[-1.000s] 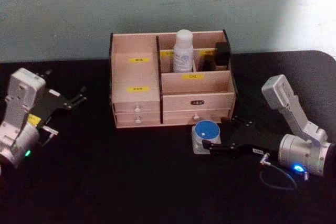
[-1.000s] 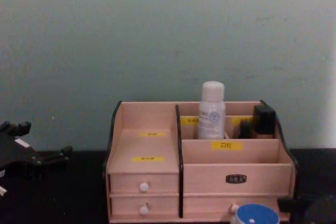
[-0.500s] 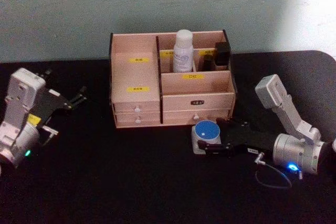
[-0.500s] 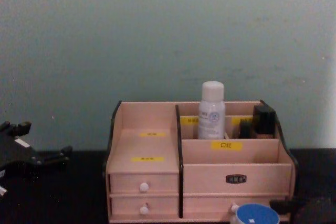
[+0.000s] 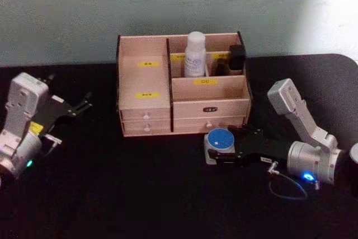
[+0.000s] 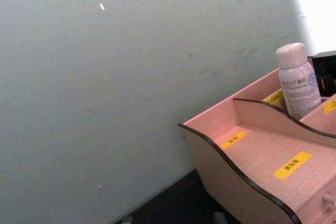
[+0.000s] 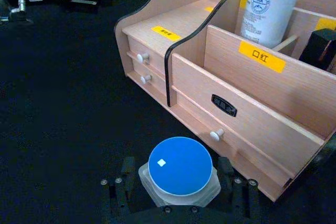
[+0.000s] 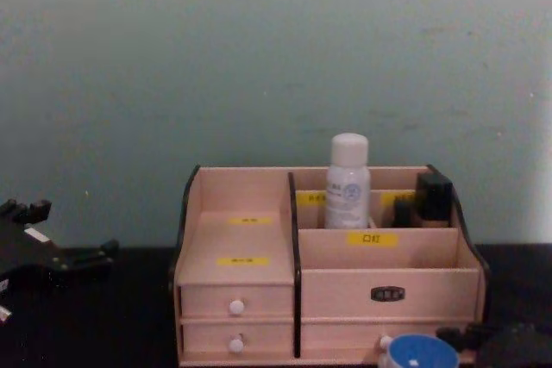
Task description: Pick up the facial cleanser and watermelon frost from the table and place them into the tiered storage box.
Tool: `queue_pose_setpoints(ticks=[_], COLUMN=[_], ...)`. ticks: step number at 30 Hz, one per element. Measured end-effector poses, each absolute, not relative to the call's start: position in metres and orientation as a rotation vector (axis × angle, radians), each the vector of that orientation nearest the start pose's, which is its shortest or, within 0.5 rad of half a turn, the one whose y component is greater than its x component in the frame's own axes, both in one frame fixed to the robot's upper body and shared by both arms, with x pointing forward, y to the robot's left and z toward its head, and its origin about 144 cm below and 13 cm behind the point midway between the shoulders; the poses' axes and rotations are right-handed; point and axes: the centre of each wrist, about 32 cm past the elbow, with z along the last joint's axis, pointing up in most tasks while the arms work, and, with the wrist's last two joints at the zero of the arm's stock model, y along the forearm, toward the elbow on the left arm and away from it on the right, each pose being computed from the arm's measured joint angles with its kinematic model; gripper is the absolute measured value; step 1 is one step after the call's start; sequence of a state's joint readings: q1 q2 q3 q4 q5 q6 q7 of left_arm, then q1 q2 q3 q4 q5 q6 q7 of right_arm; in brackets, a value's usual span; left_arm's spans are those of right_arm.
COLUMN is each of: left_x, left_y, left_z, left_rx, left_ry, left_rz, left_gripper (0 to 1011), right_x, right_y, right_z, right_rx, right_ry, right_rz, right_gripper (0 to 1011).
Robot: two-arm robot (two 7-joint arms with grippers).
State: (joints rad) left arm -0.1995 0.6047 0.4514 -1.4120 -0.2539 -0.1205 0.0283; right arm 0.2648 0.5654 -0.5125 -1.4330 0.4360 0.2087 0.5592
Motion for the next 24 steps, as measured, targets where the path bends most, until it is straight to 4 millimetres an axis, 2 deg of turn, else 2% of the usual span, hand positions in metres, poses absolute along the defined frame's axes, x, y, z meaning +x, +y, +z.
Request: queue_pose_setpoints(ticks=[20, 24], left_x=[0.4886, 0.4886], left_y=[0.3097, 0.3097], left_z=[1.1398, 1.1398], left_rx=[0.304, 0.304], left_ry=[-0.285, -0.285], left_rz=[1.248, 1.248], left_gripper=[1001, 1001], right_x=[0.5021, 0.5021], right_y=[-0.2765, -0.2766], right_z=[1.1521, 1.1521], right_rx=[-0.373, -0.373], right_ry=[0.148, 0.148], right_rz=[-0.663, -0.663], right_gripper=[1003, 943])
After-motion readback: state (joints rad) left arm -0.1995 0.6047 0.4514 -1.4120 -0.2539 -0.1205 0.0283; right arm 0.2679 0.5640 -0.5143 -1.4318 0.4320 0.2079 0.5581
